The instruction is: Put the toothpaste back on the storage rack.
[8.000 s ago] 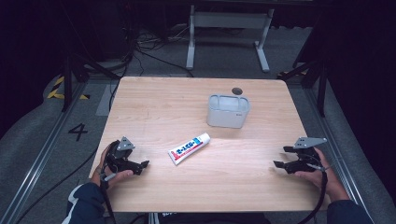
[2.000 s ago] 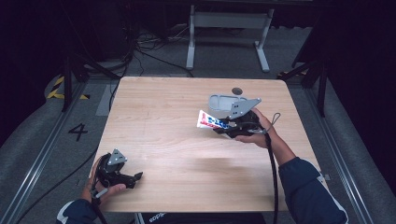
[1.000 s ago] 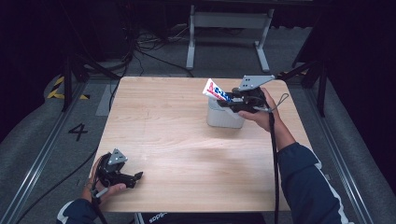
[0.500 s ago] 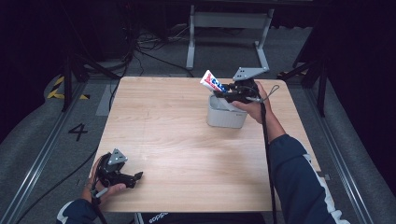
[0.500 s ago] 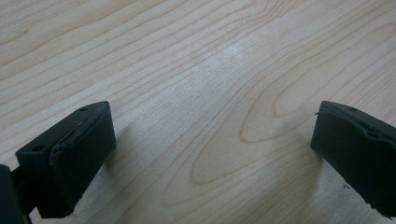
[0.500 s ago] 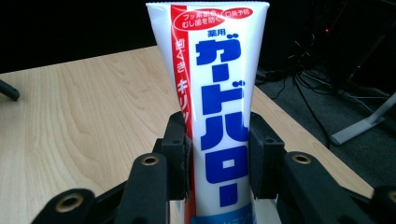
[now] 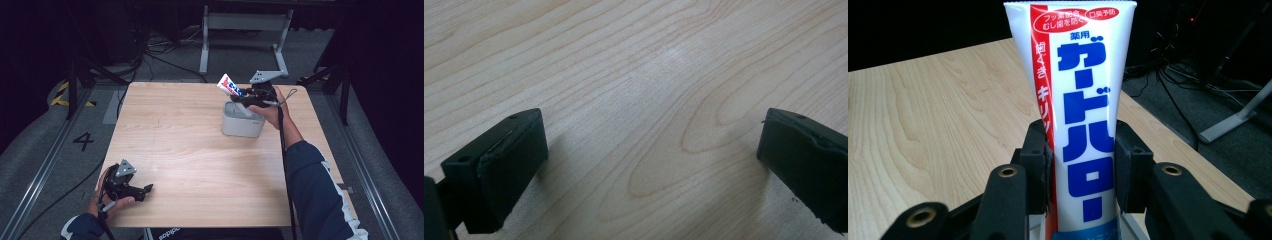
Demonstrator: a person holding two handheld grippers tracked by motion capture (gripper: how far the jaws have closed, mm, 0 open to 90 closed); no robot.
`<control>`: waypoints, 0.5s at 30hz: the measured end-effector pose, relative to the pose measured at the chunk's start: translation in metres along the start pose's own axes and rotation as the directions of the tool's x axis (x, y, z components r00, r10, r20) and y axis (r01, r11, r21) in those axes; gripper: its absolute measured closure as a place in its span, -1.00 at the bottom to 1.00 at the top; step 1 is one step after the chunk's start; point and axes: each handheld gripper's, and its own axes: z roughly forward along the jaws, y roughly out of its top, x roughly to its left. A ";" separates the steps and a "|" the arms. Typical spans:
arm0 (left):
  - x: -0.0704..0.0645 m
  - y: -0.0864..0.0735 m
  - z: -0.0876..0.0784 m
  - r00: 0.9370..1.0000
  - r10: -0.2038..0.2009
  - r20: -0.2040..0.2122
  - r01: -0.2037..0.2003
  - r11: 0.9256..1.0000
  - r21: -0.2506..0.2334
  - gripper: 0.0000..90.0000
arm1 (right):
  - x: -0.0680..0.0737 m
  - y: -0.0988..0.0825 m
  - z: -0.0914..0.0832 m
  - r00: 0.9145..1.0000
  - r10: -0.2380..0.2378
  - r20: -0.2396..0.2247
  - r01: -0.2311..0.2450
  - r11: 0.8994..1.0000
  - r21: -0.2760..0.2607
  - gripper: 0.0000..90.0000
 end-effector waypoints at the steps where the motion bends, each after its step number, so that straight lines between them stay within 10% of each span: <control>1: 0.000 0.000 0.000 1.000 0.000 0.000 0.000 1.000 0.000 -0.99 | -0.001 -0.001 0.002 1.000 0.000 0.003 0.000 1.000 0.003 0.45; 15: 0.000 0.000 0.000 1.000 0.002 -0.005 -0.002 1.000 -0.004 -0.99 | -0.005 -0.006 0.012 1.000 -0.001 -0.004 0.001 0.999 0.040 0.44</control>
